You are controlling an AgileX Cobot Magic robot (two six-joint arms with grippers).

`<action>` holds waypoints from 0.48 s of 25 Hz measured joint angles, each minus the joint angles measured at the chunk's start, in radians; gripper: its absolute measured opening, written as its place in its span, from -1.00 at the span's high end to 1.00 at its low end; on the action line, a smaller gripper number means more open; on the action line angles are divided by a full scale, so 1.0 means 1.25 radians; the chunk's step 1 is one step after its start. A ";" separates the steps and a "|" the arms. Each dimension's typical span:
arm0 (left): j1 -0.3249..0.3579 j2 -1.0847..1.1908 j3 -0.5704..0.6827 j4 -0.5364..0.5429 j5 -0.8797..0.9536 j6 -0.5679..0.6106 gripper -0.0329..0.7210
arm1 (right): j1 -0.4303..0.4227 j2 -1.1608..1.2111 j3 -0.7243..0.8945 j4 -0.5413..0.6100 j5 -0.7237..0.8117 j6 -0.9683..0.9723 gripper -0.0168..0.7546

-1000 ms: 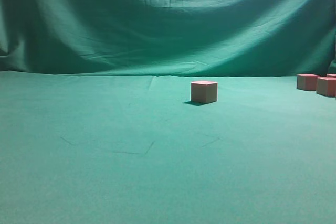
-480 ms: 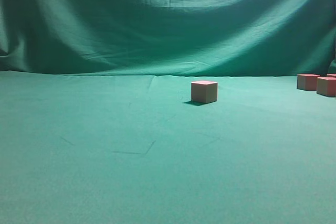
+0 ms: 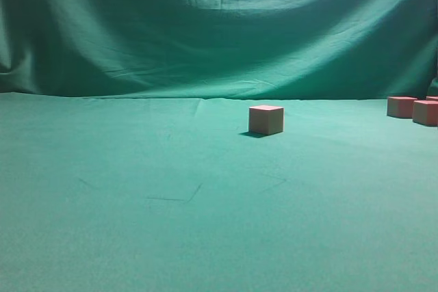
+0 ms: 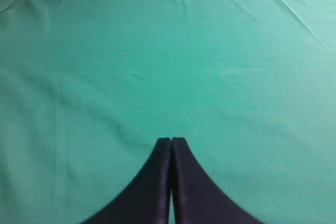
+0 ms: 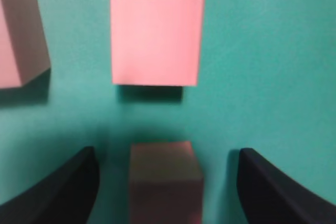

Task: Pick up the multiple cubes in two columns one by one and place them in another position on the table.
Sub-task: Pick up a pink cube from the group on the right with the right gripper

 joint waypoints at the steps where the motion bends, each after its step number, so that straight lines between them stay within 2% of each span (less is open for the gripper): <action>1: 0.000 0.000 0.000 0.000 0.000 0.000 0.91 | 0.000 0.004 0.000 0.000 -0.001 0.000 -0.35; 7: 0.000 0.000 0.000 0.000 0.000 0.000 0.91 | 0.000 0.017 0.000 0.001 -0.003 0.000 -0.35; 12: 0.000 0.000 0.000 0.000 0.000 0.000 0.91 | 0.000 0.018 0.000 0.001 0.005 0.000 0.28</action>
